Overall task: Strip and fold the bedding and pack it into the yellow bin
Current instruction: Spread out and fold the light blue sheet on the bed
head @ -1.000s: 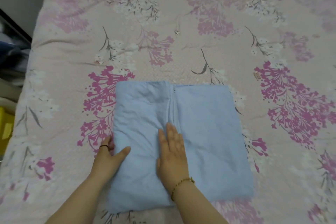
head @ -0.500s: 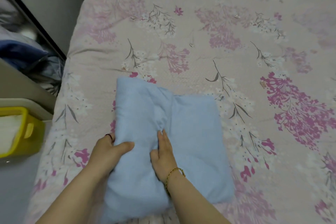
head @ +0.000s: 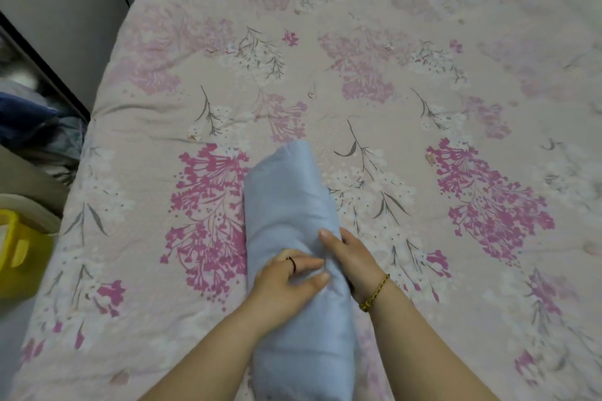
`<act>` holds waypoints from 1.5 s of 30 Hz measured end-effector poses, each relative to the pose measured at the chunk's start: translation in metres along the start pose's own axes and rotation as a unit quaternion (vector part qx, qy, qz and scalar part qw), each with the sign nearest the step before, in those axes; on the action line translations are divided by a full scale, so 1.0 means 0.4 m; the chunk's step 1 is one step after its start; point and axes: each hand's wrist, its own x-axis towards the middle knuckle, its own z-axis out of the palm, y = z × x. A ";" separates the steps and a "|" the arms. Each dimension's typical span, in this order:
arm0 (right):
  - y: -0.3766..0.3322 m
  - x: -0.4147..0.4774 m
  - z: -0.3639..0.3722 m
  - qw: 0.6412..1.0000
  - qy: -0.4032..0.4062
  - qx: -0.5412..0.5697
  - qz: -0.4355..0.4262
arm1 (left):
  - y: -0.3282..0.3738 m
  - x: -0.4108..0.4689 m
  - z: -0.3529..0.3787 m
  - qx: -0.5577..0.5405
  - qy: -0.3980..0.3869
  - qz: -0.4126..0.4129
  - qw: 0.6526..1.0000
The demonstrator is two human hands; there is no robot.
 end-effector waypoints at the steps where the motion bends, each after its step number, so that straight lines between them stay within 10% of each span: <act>1: 0.002 0.000 -0.026 0.999 0.028 -0.018 0.003 | 0.002 0.010 0.017 0.013 0.011 0.020 1.000; 9: 0.073 0.056 -0.147 0.979 0.153 -0.135 0.004 | -0.116 0.127 0.042 0.234 0.123 -0.081 0.961; 13: 0.085 0.087 -0.124 0.845 0.276 -0.454 -0.060 | -0.150 0.168 0.075 0.201 0.121 -0.092 0.968; 17: 0.086 0.204 -0.053 0.715 0.235 -0.609 -0.250 | -0.178 0.183 0.095 0.158 0.153 -0.067 0.973; 25: 0.184 0.382 -0.051 0.684 0.212 -0.654 -0.242 | -0.262 0.258 0.132 0.167 0.201 -0.082 0.962; 33: 0.178 0.302 -0.064 0.698 0.189 -0.646 -0.246 | -0.216 0.231 0.092 0.127 0.151 -0.085 0.977; 39: 0.225 0.039 -0.136 0.921 0.145 -0.359 0.036 | -0.180 0.183 0.048 -0.111 0.232 -0.148 0.955; 45: 0.218 0.012 -0.146 0.978 0.126 -0.132 0.098 | -0.160 0.116 0.058 -0.259 0.167 -0.281 0.909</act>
